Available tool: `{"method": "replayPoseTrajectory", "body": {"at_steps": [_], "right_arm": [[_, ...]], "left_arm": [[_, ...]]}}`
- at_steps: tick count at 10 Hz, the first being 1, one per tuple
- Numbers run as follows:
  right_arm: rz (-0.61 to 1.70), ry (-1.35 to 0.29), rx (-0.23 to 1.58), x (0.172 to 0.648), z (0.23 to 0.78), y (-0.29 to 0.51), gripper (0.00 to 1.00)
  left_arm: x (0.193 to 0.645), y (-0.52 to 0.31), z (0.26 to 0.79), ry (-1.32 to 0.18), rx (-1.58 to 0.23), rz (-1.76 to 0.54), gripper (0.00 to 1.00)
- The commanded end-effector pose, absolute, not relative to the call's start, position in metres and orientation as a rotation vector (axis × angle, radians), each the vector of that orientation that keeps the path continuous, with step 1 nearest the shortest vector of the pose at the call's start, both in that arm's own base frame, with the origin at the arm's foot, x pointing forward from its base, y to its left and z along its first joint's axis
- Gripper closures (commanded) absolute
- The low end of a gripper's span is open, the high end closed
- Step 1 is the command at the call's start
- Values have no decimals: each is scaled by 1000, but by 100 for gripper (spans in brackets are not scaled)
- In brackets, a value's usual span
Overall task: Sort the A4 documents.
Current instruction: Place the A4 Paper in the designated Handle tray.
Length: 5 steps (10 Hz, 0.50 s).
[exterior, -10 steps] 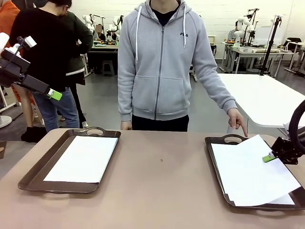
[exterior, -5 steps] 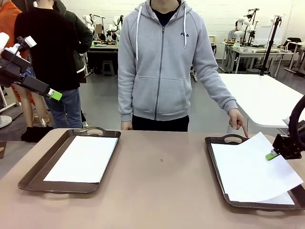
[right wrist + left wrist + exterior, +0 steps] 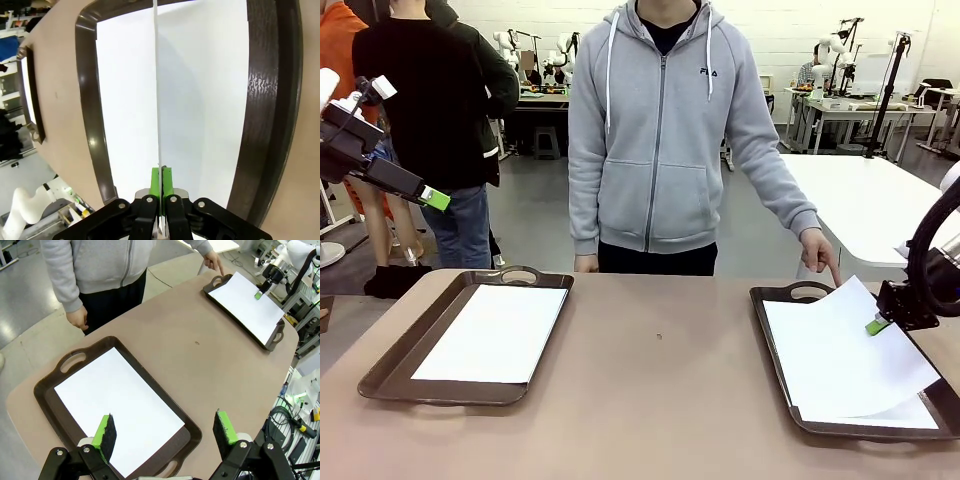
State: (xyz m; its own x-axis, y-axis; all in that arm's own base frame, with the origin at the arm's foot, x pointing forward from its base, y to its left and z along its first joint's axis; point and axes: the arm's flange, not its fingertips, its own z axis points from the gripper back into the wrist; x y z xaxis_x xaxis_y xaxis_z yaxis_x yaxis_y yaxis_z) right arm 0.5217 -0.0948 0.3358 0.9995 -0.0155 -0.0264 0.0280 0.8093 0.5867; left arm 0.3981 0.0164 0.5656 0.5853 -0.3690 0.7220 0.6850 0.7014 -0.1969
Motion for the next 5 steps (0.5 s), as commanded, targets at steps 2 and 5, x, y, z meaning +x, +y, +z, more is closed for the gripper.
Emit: {"method": "replayPoseTrajectory", "body": {"at_steps": [2, 5], "right_arm": [[-35, 45, 561, 527, 344, -96, 99], [-39, 35, 538, 531, 348, -94, 82]], "left_arm": [[398, 16, 566, -705, -487, -645, 0], [398, 16, 566, -705, -487, -645, 0]]}}
